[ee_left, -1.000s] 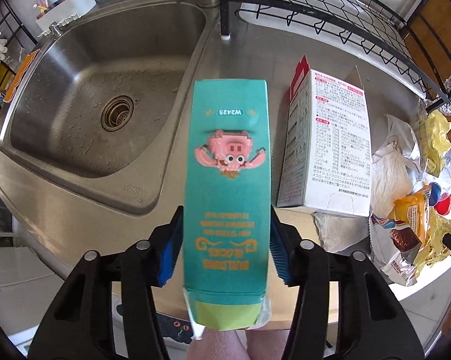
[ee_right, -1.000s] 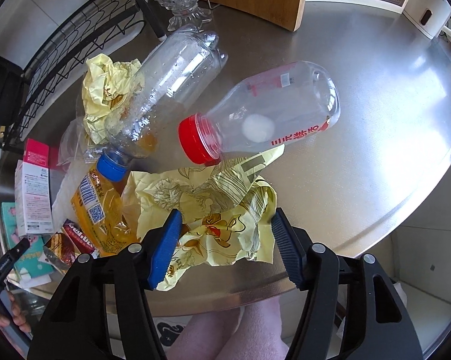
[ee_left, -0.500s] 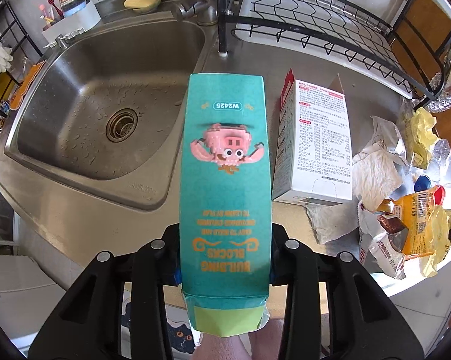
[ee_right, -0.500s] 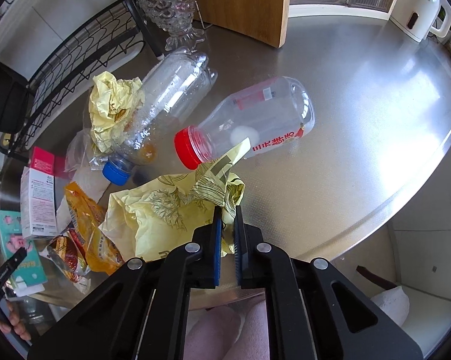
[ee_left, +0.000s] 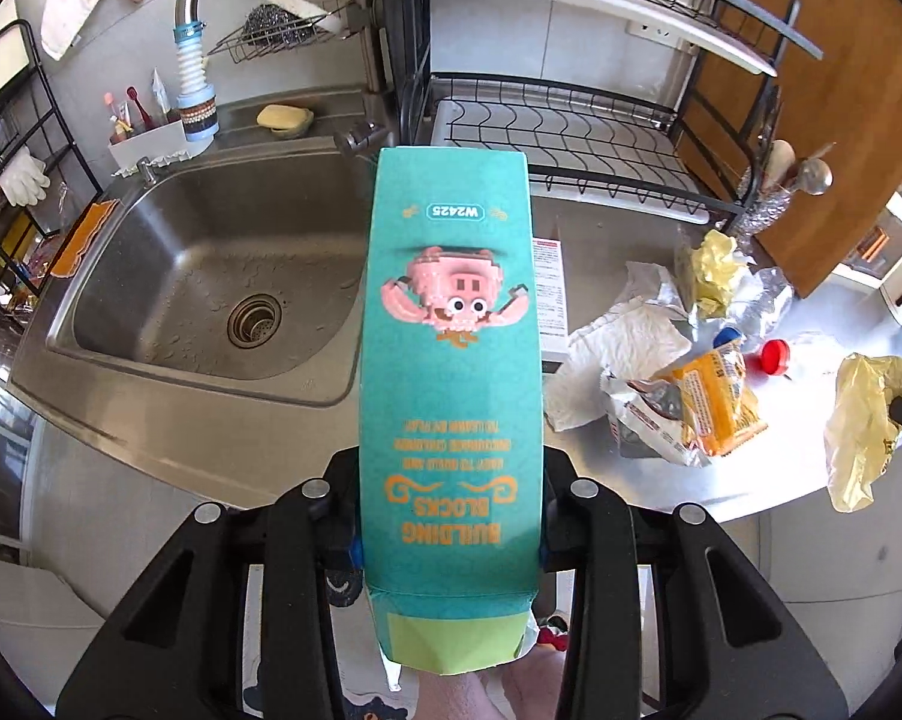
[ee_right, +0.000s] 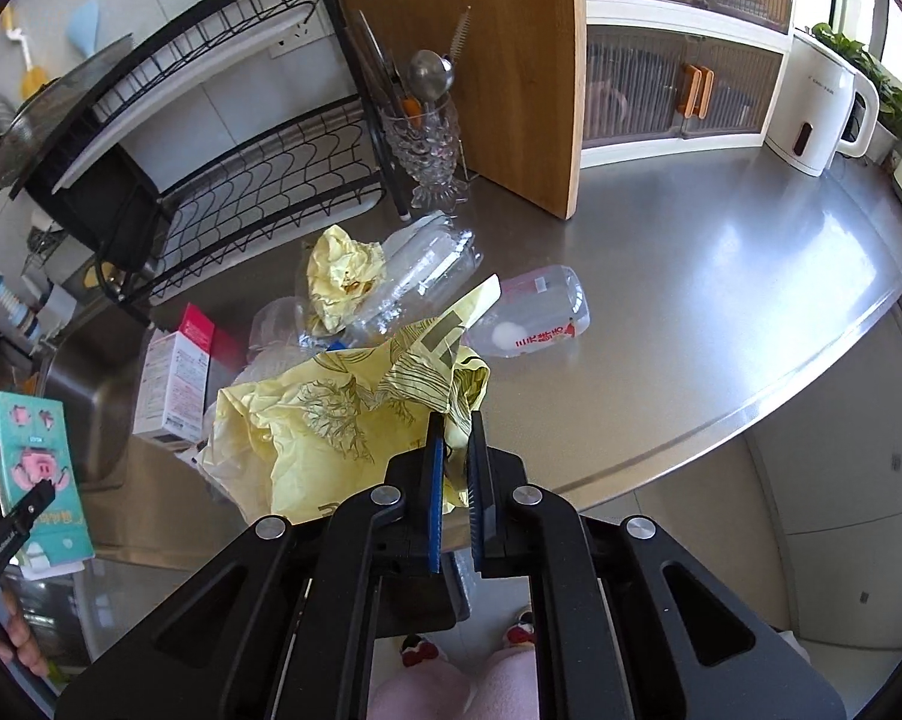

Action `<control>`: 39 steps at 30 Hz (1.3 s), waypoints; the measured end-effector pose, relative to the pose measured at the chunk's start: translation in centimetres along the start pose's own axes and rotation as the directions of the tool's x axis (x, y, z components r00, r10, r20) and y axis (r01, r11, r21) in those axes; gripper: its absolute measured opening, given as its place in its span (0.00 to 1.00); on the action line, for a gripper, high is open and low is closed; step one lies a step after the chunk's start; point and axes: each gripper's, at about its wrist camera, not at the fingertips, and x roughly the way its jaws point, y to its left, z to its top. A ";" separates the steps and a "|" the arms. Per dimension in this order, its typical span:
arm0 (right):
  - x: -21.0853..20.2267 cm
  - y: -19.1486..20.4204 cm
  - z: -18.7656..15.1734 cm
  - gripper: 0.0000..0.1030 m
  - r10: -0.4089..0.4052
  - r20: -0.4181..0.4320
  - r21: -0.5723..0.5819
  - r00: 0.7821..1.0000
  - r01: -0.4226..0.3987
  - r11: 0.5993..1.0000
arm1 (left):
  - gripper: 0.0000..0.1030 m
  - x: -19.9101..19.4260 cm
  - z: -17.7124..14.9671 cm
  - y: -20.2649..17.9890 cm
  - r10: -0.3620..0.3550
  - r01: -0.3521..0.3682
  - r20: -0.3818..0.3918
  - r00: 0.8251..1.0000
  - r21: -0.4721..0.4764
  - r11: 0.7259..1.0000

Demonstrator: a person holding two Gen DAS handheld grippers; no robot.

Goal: Collect trash
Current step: 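Carry the teal box and yellow wrapper down over the black trash bin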

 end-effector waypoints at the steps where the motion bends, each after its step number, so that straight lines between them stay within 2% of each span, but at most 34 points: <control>1: -0.6 0.2 -0.7 0.08 0.011 0.001 -0.010 1.000 -0.011 1.000 | 0.35 -0.7 -0.6 -0.1 -0.003 0.003 0.009 1.000 0.007 1.000; 5: -1.6 1.1 -3.6 0.08 0.043 -0.013 -0.046 0.999 -0.044 0.998 | 0.35 -2.4 -3.6 -0.7 -0.026 0.025 0.014 1.000 0.025 0.999; 10: -0.6 1.8 -7.6 0.08 0.050 -0.063 -0.086 0.997 -0.055 0.995 | 0.35 -2.2 -7.9 -1.1 -0.075 0.075 -0.010 0.997 0.048 0.996; 17: 3.9 2.7 -13.9 0.08 0.019 -0.149 -0.141 0.989 -0.040 0.989 | 0.35 2.7 -14.4 -2.0 -0.145 0.155 -0.131 0.981 0.068 0.986; 21: 7.6 3.0 -17.2 0.08 0.003 -0.208 -0.146 0.978 -0.034 0.989 | 0.35 6.4 -17.7 -2.4 -0.152 0.171 -0.198 0.968 0.083 0.982; 26: 12.6 3.5 -21.3 0.08 -0.069 -0.242 -0.175 0.968 0.026 0.984 | 0.35 12.3 -21.3 -2.6 -0.144 0.177 -0.307 0.941 0.081 0.981; 31: 18.6 4.0 -25.0 0.08 -0.087 -0.306 -0.168 0.948 0.037 0.985 | 0.35 19.2 -24.5 -2.6 -0.138 0.182 -0.426 0.894 0.065 0.981; 33: 21.0 4.5 -26.3 0.08 -0.109 -0.316 -0.185 0.942 0.052 0.981 | 0.35 21.5 -25.4 -2.5 -0.123 0.169 -0.457 0.881 0.061 0.984; 39: 27.0 4.8 -28.8 0.08 -0.135 -0.373 -0.150 0.918 0.084 0.985 | 0.35 26.6 -27.0 -2.0 -0.137 0.174 -0.489 0.862 0.031 0.984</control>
